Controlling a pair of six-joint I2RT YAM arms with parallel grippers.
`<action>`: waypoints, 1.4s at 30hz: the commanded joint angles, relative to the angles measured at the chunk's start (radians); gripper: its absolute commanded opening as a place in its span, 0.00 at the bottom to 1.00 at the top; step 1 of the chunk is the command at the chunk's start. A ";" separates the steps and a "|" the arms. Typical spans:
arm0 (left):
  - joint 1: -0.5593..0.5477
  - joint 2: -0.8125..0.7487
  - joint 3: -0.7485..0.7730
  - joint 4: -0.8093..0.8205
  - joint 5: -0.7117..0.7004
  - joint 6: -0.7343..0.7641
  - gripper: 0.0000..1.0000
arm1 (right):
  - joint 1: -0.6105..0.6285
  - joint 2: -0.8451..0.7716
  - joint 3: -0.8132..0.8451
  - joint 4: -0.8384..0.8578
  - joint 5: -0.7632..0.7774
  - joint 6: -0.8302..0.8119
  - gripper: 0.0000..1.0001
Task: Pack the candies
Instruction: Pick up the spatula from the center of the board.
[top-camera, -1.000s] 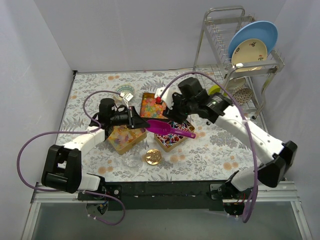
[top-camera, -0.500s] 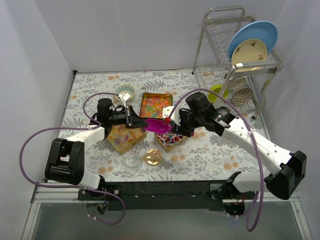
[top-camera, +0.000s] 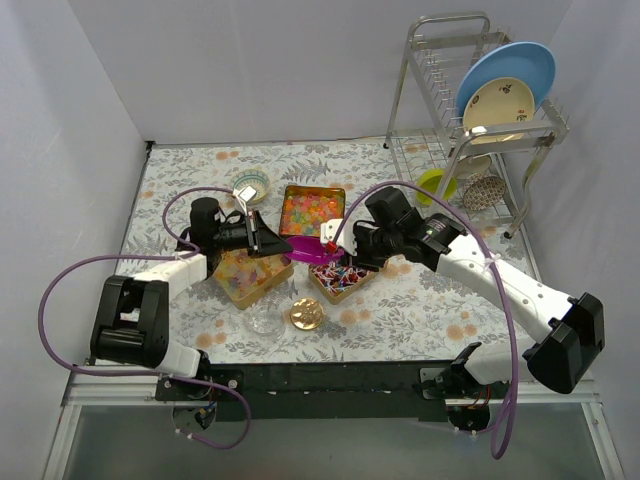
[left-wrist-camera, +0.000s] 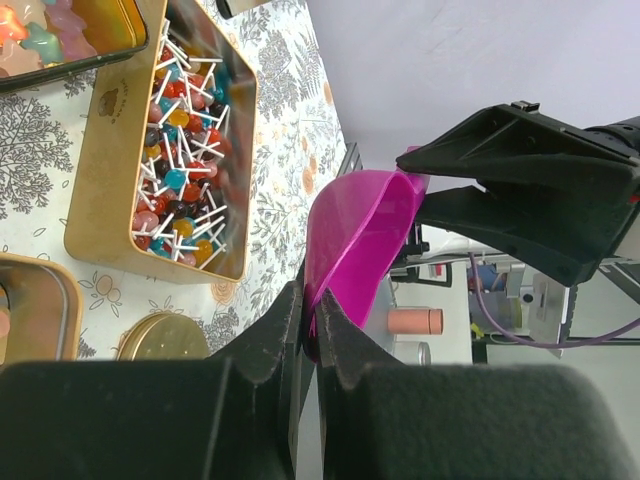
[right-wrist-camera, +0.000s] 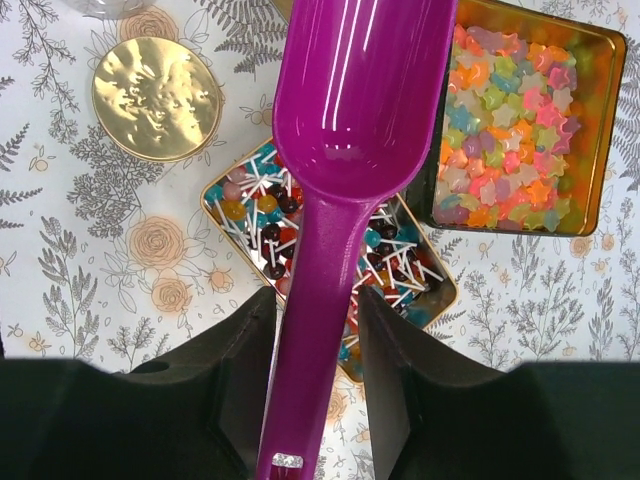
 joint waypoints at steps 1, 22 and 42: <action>0.012 0.003 -0.003 0.060 0.038 -0.034 0.00 | 0.000 -0.004 -0.011 0.034 -0.005 -0.014 0.46; 0.041 0.032 0.037 -0.048 -0.027 0.016 0.39 | -0.017 0.117 0.099 0.005 0.006 -0.051 0.01; -0.020 -0.047 0.141 -0.415 -0.270 0.518 0.53 | -0.256 0.197 0.391 -0.378 0.204 -0.372 0.01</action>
